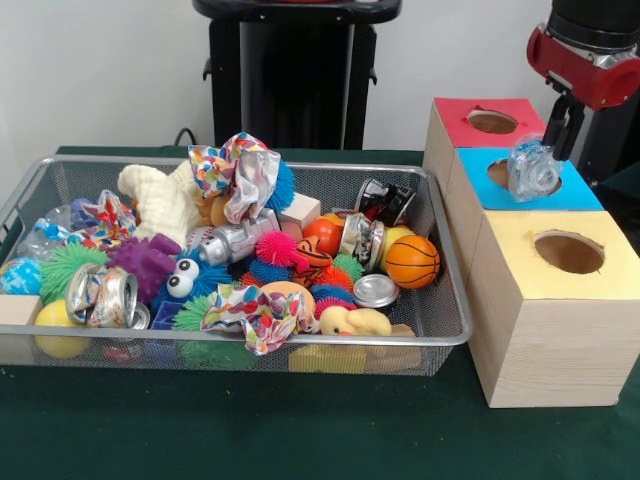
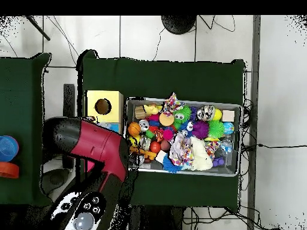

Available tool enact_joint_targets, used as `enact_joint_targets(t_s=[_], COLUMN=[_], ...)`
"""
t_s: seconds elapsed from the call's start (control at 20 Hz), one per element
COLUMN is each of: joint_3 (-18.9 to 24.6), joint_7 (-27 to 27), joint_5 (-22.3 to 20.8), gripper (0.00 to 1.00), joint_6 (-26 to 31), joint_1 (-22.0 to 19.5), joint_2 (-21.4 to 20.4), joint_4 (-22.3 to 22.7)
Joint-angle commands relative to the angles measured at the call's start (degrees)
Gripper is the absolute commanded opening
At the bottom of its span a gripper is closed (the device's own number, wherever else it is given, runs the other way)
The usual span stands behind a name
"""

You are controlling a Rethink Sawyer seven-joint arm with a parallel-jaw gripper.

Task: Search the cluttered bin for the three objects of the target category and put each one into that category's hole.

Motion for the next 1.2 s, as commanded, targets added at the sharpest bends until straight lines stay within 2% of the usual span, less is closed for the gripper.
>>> enact_joint_targets(t_s=[0.05,0.4,1.2], joint_3=[6.9,7.0,6.5], joint_7=[15.1,12.4,14.7], joint_5=[2.3,1.5,2.1], gripper=[0.00,0.00,0.00], joint_6=[1.6,-0.6,0.3], joint_1=[0.0,-0.7,1.4], joint_2=[0.3,0.7,-0.1], joint_4=[5.3,6.6,7.7])
